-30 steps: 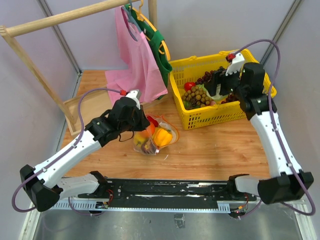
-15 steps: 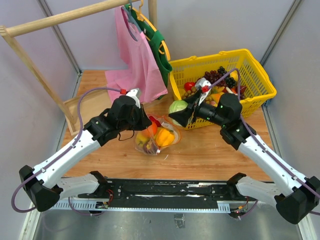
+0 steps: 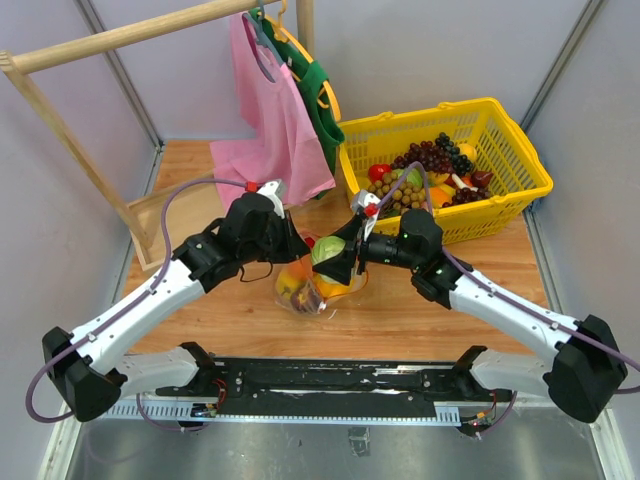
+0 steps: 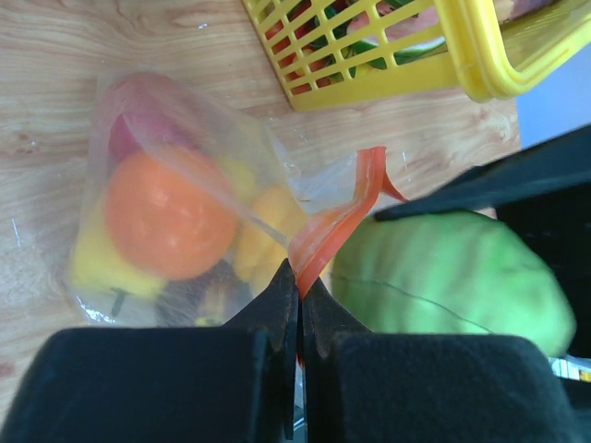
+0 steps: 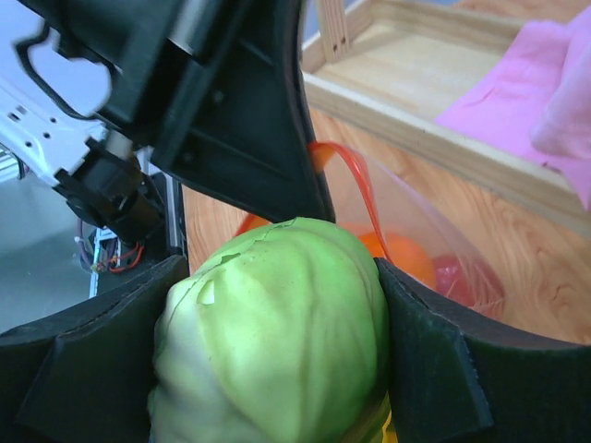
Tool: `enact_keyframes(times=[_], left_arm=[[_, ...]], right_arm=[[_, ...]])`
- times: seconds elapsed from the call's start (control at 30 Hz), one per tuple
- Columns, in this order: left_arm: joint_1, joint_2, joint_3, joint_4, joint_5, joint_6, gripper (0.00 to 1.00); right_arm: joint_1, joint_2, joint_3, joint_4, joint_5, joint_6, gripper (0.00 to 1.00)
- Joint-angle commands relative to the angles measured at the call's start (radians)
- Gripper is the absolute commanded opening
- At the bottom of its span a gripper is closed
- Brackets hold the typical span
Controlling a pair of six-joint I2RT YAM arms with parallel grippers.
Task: Place the food in the zip-top bag and seal the zipper
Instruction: Place the fake vegetable in the zipper food storage bag.
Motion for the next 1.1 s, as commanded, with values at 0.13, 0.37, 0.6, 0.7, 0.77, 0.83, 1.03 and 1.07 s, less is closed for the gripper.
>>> enact_keyframes(times=[0.13,0.37,0.6,0.7,0.77,0.83,1.03,1.07], left_arm=[[0.010,-0.010,-0.027,0.074,0.033,-0.029,0.00],[0.011,-0.015,-0.044,0.082,0.037,-0.037,0.00],[0.010,-0.020,-0.055,0.091,0.039,-0.047,0.00],[0.010,-0.022,-0.061,0.091,0.035,-0.051,0.00],[0.010,-0.024,-0.064,0.090,0.034,-0.054,0.00],[0.010,-0.025,-0.066,0.090,0.031,-0.056,0.00],[0.011,-0.031,-0.070,0.081,0.014,-0.059,0.00],[0.010,-0.033,-0.068,0.080,0.011,-0.059,0.00]], right_arm=[[0.024,0.048,-0.012,0.088,0.037,-0.018,0.92],[0.033,0.049,0.047,-0.013,0.047,-0.061,0.99],[0.057,0.079,0.071,-0.059,0.062,-0.091,0.98],[0.059,0.072,0.089,-0.086,0.077,-0.109,0.98],[0.059,0.079,0.095,-0.096,0.090,-0.125,0.98],[0.062,0.085,0.104,-0.131,0.110,-0.145,0.98],[0.091,0.096,0.118,-0.176,0.120,-0.200,0.98],[0.092,0.096,0.118,-0.175,0.116,-0.201,0.98]])
